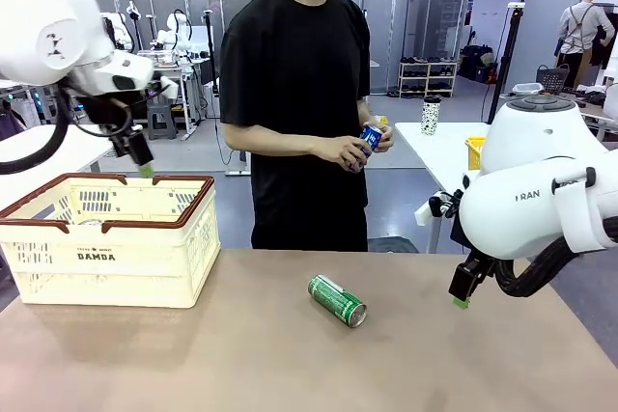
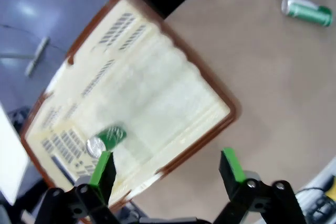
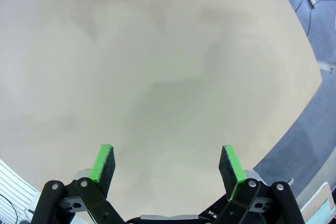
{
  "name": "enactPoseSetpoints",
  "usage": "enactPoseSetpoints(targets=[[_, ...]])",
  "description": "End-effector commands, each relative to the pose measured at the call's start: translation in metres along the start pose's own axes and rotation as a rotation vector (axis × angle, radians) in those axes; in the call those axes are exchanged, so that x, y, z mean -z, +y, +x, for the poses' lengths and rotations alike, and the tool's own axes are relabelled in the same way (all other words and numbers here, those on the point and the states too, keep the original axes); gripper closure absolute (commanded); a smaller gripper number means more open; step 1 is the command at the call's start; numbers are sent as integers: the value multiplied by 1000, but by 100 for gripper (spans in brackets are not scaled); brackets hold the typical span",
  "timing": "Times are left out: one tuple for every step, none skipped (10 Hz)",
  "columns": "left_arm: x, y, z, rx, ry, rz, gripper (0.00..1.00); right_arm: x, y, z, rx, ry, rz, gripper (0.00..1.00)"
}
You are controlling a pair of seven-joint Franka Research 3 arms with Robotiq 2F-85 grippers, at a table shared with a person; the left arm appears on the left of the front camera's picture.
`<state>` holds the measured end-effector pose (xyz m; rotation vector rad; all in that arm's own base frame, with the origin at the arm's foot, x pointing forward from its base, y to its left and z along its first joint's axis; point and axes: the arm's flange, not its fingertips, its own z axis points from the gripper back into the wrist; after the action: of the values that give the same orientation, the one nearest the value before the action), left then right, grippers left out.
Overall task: Place the drinks into the Shopping basket.
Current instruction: Pick up one drink and place it into the Shopping basket.
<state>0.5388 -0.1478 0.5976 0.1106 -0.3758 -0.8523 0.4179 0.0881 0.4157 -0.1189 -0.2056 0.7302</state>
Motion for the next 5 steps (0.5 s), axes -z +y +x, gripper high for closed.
enactPoseSetpoints(targets=[[1, -21, 13, 120, -62, -41, 0, -1, 0, 0, 1, -2, -1, 0], [2, -39, 25, 194, -65, -84, 0, -1, 0, 0, 1, -2, -1, 0], [7, -50, 31, 265, -63, -124, 0, -1, 0, 0, 1, -2, -1, 0], [14, -61, 36, 331, -63, -156, 0, -1, 0, 0, 1, -2, -1, 0], [23, -69, 39, 385, -68, -181, 0, -1, 0, 0, 1, -2, -1, 0]])
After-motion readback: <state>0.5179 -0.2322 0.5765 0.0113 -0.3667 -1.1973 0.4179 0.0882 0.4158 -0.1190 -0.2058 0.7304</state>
